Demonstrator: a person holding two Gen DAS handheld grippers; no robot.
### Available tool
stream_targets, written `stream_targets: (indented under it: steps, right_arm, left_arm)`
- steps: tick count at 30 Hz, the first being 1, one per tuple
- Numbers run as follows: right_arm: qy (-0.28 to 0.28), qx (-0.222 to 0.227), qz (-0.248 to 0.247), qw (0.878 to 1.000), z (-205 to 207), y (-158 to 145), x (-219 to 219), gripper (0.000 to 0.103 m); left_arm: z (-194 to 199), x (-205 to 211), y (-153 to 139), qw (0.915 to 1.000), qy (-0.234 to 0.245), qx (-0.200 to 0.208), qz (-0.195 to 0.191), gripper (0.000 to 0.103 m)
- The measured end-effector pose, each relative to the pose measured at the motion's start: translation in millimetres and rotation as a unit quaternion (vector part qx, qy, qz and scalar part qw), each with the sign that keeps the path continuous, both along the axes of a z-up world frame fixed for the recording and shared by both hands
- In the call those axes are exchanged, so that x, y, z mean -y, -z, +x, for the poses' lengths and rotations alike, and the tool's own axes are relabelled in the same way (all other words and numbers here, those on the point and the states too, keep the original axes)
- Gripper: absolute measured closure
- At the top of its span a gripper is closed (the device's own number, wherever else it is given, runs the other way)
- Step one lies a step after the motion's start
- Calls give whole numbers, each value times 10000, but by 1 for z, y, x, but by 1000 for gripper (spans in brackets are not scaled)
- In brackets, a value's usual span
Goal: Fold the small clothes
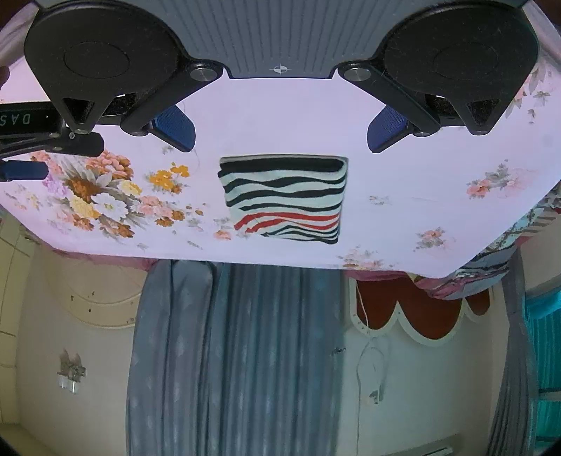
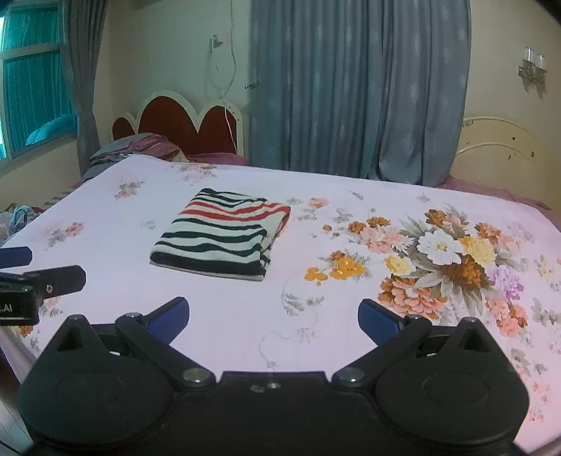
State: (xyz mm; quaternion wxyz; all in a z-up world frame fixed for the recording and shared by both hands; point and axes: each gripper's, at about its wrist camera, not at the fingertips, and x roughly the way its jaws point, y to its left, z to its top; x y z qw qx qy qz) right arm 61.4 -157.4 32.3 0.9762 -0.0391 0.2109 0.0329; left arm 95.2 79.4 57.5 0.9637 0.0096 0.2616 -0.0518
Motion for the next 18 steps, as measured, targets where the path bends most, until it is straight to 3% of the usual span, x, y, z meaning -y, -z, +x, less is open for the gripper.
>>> stream_targets:
  steps: [18]
  right_arm:
    - [29,97,-33,9999,-2,-6,0,1]
  left_arm:
    - [0,3,-5,10000,29,73,43,0]
